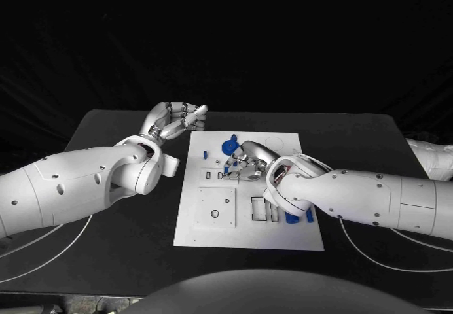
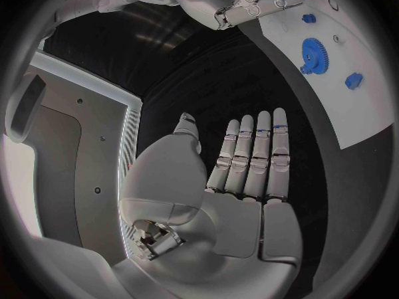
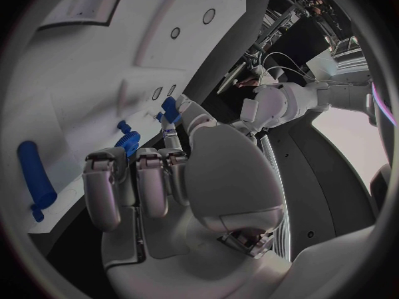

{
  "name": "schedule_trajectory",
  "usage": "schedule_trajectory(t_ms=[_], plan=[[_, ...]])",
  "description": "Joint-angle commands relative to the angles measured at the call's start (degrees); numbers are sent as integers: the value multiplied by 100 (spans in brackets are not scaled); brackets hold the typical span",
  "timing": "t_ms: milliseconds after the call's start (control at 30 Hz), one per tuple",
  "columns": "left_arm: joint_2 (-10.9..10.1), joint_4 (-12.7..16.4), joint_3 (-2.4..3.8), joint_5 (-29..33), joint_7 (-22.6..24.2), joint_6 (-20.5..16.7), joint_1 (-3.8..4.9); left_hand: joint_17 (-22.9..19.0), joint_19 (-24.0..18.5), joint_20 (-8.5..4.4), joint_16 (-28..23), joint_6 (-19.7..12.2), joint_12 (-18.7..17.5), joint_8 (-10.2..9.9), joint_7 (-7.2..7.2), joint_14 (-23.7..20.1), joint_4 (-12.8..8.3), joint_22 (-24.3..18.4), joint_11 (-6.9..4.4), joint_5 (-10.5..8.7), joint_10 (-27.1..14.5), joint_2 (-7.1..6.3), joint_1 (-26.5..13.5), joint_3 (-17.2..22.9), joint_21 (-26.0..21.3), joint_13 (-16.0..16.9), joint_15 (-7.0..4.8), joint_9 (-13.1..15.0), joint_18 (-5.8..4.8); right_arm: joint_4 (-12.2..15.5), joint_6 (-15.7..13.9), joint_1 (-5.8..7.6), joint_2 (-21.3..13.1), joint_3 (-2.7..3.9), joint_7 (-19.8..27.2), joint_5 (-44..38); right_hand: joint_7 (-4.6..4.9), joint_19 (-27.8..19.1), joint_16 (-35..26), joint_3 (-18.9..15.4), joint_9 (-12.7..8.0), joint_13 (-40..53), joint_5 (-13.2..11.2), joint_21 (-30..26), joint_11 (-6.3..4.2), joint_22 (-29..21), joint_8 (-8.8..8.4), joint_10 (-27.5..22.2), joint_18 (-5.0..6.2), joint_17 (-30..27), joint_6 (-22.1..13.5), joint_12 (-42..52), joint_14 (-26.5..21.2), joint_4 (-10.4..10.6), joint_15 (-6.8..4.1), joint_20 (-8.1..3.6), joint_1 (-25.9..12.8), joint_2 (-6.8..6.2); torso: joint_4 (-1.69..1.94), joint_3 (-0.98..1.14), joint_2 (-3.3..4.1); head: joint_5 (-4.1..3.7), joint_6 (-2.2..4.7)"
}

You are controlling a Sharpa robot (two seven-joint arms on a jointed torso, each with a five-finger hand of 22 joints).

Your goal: Assemble the parts on the task board

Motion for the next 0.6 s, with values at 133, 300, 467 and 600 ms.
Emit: schedule_trajectory(t_ms=[133,300,467,600], plan=[[3,24,4,-23,49,79,3,6,-35,4,-34,54,-25,-26,1,-24,4,-8,1,31,51,54,-14,-31,-28,9,1,10,68,-90,-23,-55,84,2,-137,-457,-145,600,23,-7,71,1509,20,26,42,1508,34,611,-81,1510,172,16,587,-18,37,29,10,38,-4,-1,-4,-14,0],[3,24,5,-23,53,74,3,6,-35,4,-34,54,-25,-26,1,-24,4,-8,1,31,51,54,-14,-31,-28,9,1,10,68,-152,-39,-92,137,2,-155,-583,-145,600,23,-5,71,1509,25,26,42,1508,32,611,-81,1510,172,16,587,-21,37,30,13,40,-1,-1,-4,-30,0],[-1,26,5,-23,54,73,3,11,-37,4,-32,60,-26,-39,1,-25,3,-10,1,33,53,69,-4,-37,-28,9,1,12,69,-186,-37,-115,152,2,-169,-659,-143,600,23,-2,69,1509,31,26,43,1508,28,611,-81,1510,170,16,587,-24,38,31,16,42,2,2,-5,-31,0],[-2,22,5,-23,55,73,3,11,-37,4,-32,60,-26,-39,1,-25,3,-10,1,33,53,69,-4,-37,-28,9,1,12,69,-217,-10,-122,162,2,-191,-691,-141,600,23,0,68,1509,37,26,44,1508,24,611,-81,1510,168,16,587,-29,39,33,19,43,8,4,-5,-39,0]])
